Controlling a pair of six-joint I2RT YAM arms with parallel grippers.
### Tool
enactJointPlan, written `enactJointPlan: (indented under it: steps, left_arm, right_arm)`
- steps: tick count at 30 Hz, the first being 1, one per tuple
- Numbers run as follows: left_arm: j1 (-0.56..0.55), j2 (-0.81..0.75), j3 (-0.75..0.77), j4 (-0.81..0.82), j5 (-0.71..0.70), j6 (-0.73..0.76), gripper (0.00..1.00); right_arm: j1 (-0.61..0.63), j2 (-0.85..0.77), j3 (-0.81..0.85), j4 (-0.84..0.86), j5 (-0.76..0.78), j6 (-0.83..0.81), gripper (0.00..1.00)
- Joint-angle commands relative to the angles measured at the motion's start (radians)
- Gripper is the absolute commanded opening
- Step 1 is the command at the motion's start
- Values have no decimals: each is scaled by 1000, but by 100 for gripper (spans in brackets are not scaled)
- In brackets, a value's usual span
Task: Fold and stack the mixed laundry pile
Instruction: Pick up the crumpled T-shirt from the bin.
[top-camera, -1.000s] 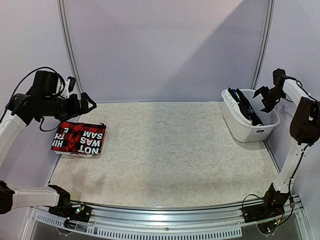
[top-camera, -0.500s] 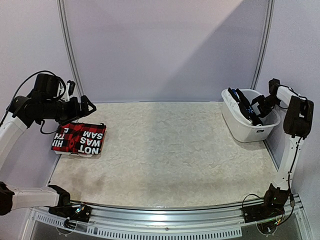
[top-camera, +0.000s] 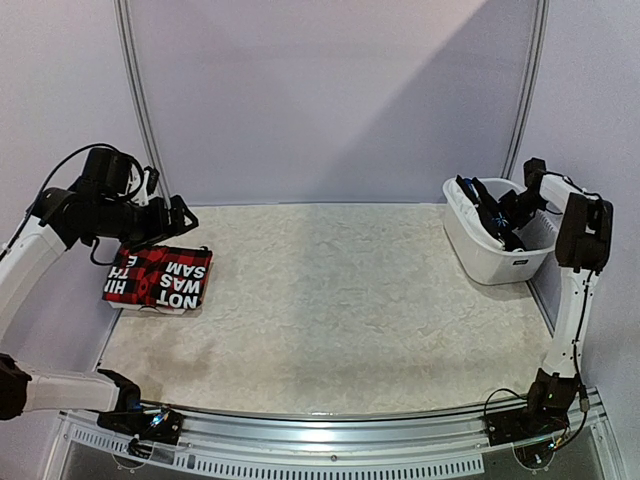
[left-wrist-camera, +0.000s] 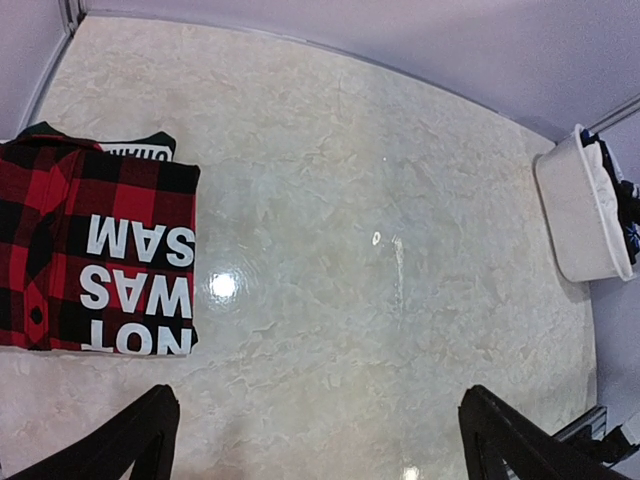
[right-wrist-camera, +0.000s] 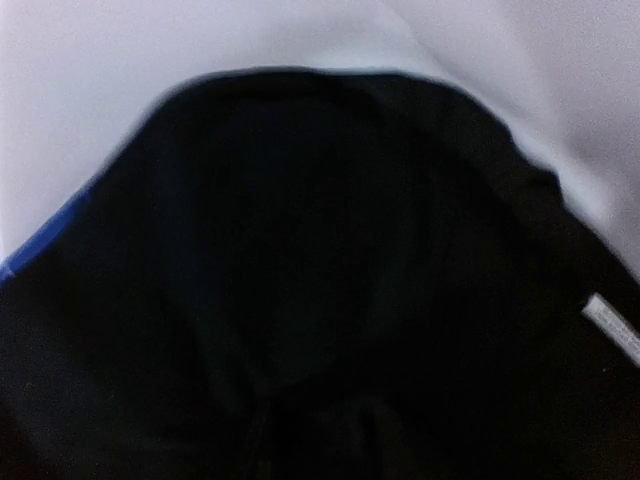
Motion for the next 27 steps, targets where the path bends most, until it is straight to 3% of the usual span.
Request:
enactJointPlan:
  steps: [1,5,6,27]
  left_arm:
    - [-15,25,0,-8,-7,2,100]
    - [-15,43,6,-5,-3,9,100]
    - [-15,47,8,-2,-3,10,99]
    - [-15,33,25,22,17,34,100]
  right_arm:
    - [11,80,-22,-78,-19,10,24]
    - [11,72,-4,-77,-32,-1,2]
    - [12,69,1,-80,-32,-5,0]
    - [57,-310,27,-80,-68,-41,0]
